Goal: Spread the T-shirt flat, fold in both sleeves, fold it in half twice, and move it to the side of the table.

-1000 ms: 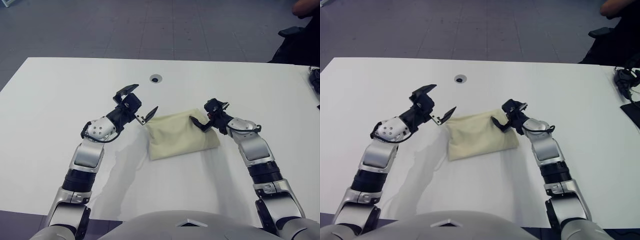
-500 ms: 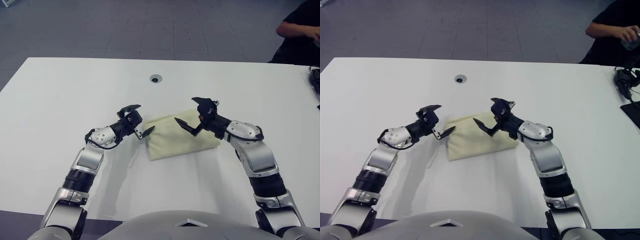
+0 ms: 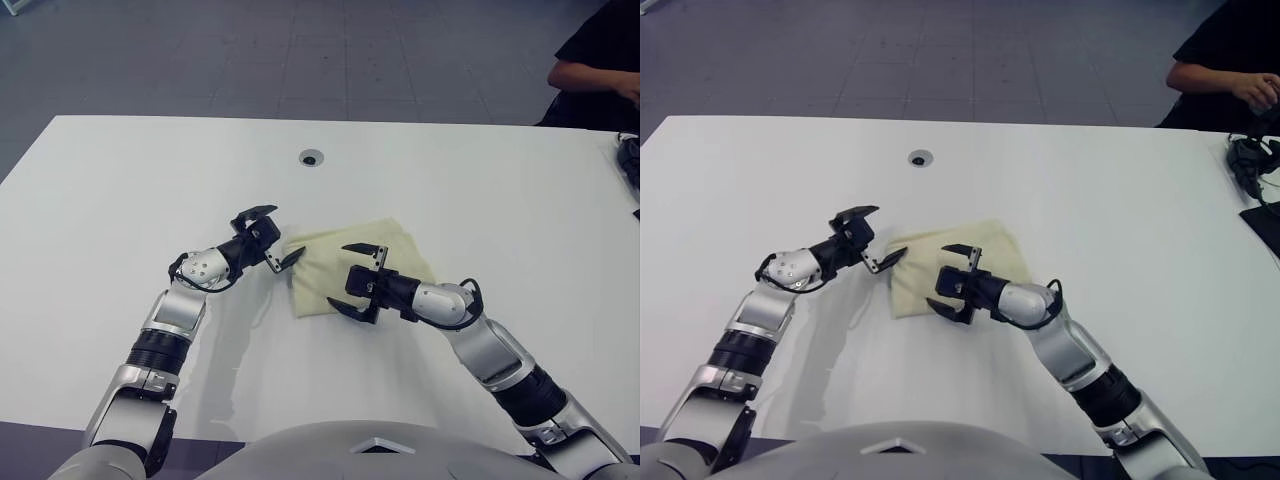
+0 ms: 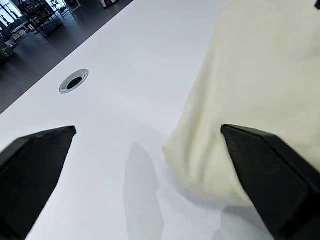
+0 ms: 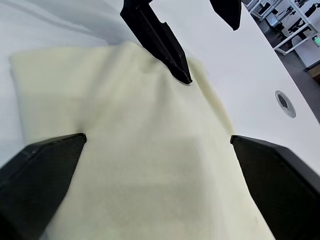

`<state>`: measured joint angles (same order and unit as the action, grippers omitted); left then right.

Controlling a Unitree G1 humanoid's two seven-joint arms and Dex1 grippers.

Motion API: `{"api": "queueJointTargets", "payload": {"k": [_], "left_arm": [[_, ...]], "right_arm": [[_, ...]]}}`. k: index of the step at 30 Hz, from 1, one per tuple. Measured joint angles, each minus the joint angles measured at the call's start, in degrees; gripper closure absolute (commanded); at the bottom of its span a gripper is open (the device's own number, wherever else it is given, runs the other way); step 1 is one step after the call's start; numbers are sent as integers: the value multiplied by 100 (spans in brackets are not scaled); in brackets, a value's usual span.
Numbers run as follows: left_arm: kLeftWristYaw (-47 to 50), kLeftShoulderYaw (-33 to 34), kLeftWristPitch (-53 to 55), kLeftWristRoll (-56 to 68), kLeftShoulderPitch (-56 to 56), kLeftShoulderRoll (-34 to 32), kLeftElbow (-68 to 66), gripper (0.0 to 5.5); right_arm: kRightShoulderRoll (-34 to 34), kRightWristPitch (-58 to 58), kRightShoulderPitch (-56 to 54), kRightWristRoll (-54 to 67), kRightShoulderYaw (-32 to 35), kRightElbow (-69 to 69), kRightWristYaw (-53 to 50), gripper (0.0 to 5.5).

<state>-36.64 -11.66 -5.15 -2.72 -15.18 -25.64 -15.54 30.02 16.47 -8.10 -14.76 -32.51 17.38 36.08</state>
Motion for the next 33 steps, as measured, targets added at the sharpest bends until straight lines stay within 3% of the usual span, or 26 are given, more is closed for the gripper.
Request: {"api": "queueJointTargets", "payload": {"k": [11,20,29,33], "left_arm": [[122,33,-136,7,-48,30,-165,10],[1009,-62,-1778,-928,-467,-54,-919,10],[1152,-167,-2224,-1074,-612,-6,-1677,10],[1309,4,-2240,-997,-725,8,-1740,10]], "right_arm": [[197,-293,-12,-561,-187,195,109,13],[350,-295,-2,-626,-207,340,259,13],[346,-109,90,-547,-143,469,311,13],[284,386,260,35,193,688,605,13]]}}
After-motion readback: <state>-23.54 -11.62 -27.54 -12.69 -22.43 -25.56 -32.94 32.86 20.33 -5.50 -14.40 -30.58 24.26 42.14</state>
